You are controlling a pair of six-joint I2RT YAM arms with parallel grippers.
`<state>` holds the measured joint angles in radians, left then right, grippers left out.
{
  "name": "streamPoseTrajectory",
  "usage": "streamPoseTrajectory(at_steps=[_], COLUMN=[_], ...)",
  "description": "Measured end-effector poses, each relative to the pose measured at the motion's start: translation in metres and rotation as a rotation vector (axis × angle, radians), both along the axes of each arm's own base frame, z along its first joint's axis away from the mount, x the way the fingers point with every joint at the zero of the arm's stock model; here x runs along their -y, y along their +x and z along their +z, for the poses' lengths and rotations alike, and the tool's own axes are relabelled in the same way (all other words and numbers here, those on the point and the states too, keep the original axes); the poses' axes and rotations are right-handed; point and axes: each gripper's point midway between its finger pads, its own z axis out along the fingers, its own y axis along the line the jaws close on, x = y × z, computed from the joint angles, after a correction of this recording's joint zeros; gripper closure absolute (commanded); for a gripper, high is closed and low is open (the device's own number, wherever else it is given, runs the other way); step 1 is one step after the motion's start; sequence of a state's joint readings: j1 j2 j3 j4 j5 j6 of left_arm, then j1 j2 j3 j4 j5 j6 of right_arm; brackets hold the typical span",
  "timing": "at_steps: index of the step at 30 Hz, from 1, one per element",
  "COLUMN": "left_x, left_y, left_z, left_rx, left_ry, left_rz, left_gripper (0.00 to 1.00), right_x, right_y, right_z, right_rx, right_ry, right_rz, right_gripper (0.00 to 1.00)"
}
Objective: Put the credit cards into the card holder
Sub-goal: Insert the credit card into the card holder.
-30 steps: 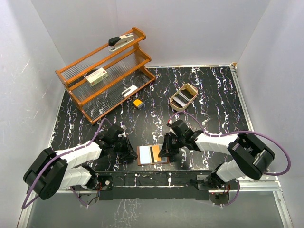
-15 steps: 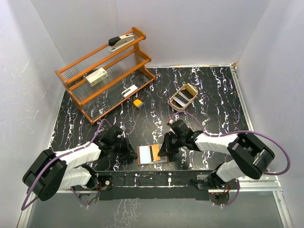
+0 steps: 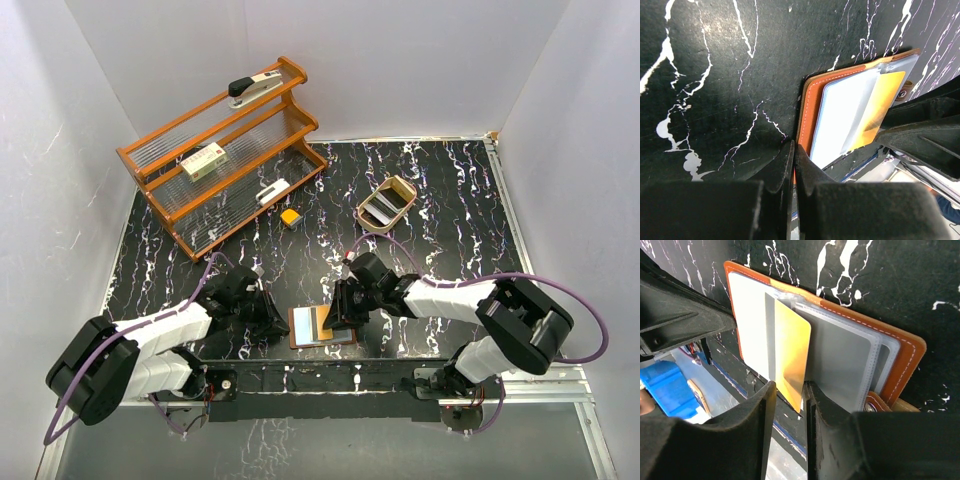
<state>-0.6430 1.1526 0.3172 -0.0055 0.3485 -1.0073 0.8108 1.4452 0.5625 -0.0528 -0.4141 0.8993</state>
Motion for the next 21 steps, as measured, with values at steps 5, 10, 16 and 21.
streamPoseTrajectory(at_steps=[5, 10, 16, 21], left_x=[-0.0004, -0.0002, -0.0002, -0.0002], left_y=[-0.0007, -0.0006, -0.0006, -0.0006], left_z=[-0.0003, -0.0003, -0.0003, -0.0002], left_rx=[-0.001, -0.002, -0.002, -0.002], left_ry=[0.0, -0.001, -0.001, -0.002], left_rz=[0.0, 0.002, 0.002, 0.003], left_gripper=[1.0, 1.0, 1.0, 1.0], right_x=[0.0002, -0.002, -0.0041, -0.0066], right_y=[0.0029, 0.0038, 0.0057, 0.0058], right_z=[0.0013, 0.0037, 0.0063, 0.0081], right_rx=[0.01, 0.015, 0.024, 0.03], right_ry=[-0.015, -0.012, -0.009, -0.011], right_rz=[-0.008, -0.005, -0.004, 0.002], right_gripper=[0.66, 0.59, 0.52, 0.51])
